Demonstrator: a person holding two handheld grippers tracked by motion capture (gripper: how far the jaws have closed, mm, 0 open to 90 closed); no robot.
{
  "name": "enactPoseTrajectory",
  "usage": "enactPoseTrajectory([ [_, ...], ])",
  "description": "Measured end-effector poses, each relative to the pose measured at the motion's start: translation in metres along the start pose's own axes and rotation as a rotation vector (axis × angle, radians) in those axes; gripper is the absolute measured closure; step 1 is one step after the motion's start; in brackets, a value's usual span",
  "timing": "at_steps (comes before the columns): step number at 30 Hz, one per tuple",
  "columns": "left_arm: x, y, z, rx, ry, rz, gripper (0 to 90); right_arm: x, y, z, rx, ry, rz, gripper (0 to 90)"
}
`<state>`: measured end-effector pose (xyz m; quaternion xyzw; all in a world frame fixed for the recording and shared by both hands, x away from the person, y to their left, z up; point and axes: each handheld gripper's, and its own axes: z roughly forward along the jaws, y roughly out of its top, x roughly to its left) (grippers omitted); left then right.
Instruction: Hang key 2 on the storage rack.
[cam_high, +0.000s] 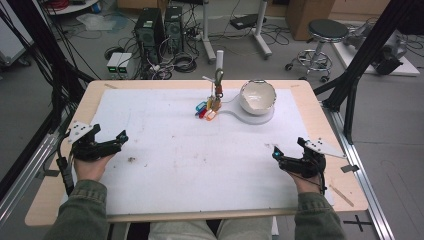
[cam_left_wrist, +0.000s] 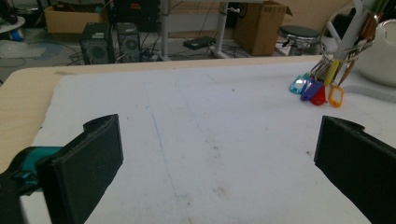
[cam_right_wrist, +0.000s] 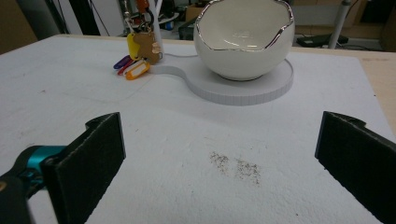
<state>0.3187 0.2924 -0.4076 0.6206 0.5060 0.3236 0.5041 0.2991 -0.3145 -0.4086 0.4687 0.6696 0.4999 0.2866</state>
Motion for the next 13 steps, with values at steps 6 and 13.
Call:
enactPoseTrajectory([
  [6, 0.006, -0.011, -0.011, 0.036, 0.036, -0.038, 1.7, 0.000, 0.000, 0.000, -0.007, 0.001, -0.001, 0.7],
  [13, 0.008, -0.010, -0.016, 0.012, 0.022, -0.058, 1.7, 0.000, 0.001, 0.000, -0.011, -0.002, -0.005, 0.7],
])
